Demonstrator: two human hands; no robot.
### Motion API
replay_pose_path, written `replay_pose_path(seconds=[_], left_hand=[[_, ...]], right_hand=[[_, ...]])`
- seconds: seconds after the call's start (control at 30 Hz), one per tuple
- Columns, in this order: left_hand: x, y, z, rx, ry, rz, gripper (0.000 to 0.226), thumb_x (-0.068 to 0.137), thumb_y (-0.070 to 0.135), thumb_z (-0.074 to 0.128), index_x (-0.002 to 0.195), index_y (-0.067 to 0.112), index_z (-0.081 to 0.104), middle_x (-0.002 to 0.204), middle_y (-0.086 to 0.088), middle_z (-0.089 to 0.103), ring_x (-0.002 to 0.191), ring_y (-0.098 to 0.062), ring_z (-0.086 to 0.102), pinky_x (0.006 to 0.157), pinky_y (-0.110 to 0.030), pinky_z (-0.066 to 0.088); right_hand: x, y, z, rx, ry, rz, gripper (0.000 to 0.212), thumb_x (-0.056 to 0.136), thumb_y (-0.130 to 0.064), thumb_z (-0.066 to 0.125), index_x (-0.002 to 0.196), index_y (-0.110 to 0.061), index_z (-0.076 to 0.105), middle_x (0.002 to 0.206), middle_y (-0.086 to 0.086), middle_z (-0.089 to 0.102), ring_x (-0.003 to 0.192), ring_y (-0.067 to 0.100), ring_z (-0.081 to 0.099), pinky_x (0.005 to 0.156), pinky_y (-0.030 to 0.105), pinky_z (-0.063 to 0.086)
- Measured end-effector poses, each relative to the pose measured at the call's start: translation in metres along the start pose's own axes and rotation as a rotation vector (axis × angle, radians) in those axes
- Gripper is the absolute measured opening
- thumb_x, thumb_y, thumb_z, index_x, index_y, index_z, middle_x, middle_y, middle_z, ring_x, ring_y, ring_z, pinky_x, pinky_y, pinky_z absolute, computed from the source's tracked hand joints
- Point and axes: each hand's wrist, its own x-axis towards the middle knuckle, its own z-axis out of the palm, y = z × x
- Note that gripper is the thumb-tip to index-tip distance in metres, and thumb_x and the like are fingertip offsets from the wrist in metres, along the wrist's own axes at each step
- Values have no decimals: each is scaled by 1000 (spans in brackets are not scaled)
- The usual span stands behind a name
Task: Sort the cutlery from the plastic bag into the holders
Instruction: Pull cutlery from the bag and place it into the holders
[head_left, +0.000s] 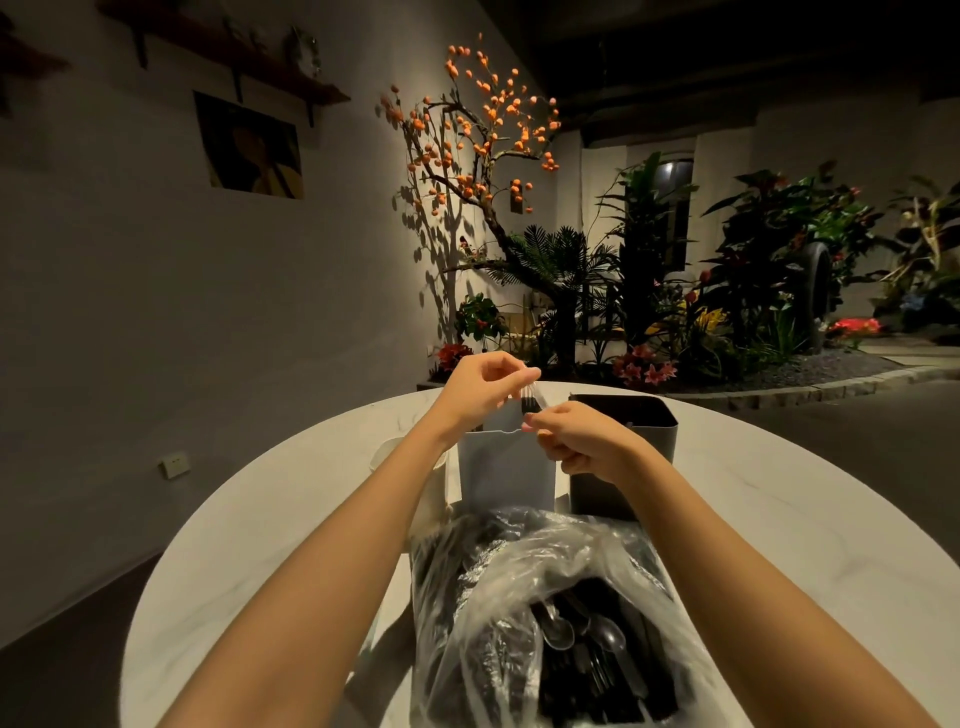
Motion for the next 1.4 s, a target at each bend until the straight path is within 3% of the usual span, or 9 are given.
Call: replay_pose_path(seconds=[0.27, 0.47, 0.57, 0.67, 0.83, 0.9, 1.17, 1.3, 1.4], left_hand=[[-25, -15, -21, -31, 203, -176, 18, 99, 25, 52, 90, 10, 54, 73, -2, 60, 56, -9, 47, 45, -11, 36], [-39, -35, -40, 39, 302, -259, 20, 101, 27, 49, 92, 10, 55, 80, 1, 58, 69, -12, 47, 59, -21, 38], [-43, -46, -49, 90, 362, -312, 12, 95, 21, 59, 101, 11, 56, 90, 2, 56, 85, -14, 51, 65, -20, 41], [-45, -57, -57, 157, 414, -374, 19, 92, 17, 63, 108, 14, 54, 104, 1, 53, 95, -15, 51, 70, -22, 41], [-45, -74, -71, 142, 477, -404, 5, 97, 16, 53, 101, 17, 56, 106, -3, 59, 94, -17, 54, 71, -23, 44], [-44, -81, -74, 134, 481, -420, 8, 99, 16, 50, 101, 15, 58, 104, -6, 61, 93, -18, 55, 75, -25, 44], [-45, -104, -81, 94, 452, -458, 17, 98, 11, 46, 103, 6, 61, 88, -8, 62, 66, -16, 51, 58, -23, 41], [-46, -109, -82, 83, 447, -479, 14, 97, 11, 46, 97, 10, 61, 84, -6, 61, 69, -16, 49, 60, -24, 41], [-45, -107, -82, 112, 409, -442, 14, 97, 16, 49, 100, 10, 61, 84, -4, 62, 75, -15, 51, 64, -27, 40]], right_hand=[[-1, -14, 25, 156, 80, -69, 17, 100, -17, 48, 92, -9, 61, 76, 6, 62, 57, 11, 49, 53, 21, 36], [8, -18, 50, 131, 254, -185, 15, 99, -15, 52, 96, -5, 63, 71, 6, 62, 55, 10, 51, 48, 18, 40], [24, -16, 62, -90, 395, -299, 14, 96, -18, 56, 97, -7, 64, 76, 6, 64, 61, 11, 56, 52, 18, 44], [36, -15, 72, -409, 506, -412, 17, 97, -22, 55, 105, -10, 64, 98, 10, 68, 87, 23, 63, 71, 31, 48], [53, -23, 91, -820, 556, -555, 26, 99, -34, 50, 112, -12, 54, 101, 8, 69, 89, 28, 62, 64, 29, 35], [65, -27, 97, -911, 541, -592, 25, 99, -34, 51, 110, -13, 58, 99, 8, 69, 90, 27, 61, 66, 30, 35], [101, -28, 121, -1342, 361, -574, 18, 96, -14, 52, 101, -19, 69, 94, 3, 68, 98, 24, 54, 93, 38, 28], [106, -23, 127, -1582, 253, -568, 16, 94, -13, 56, 104, -16, 67, 99, 3, 66, 107, 24, 51, 104, 43, 25], [106, -25, 125, -1571, 261, -588, 16, 95, -20, 57, 107, -18, 67, 102, 1, 67, 108, 22, 50, 103, 43, 25]])
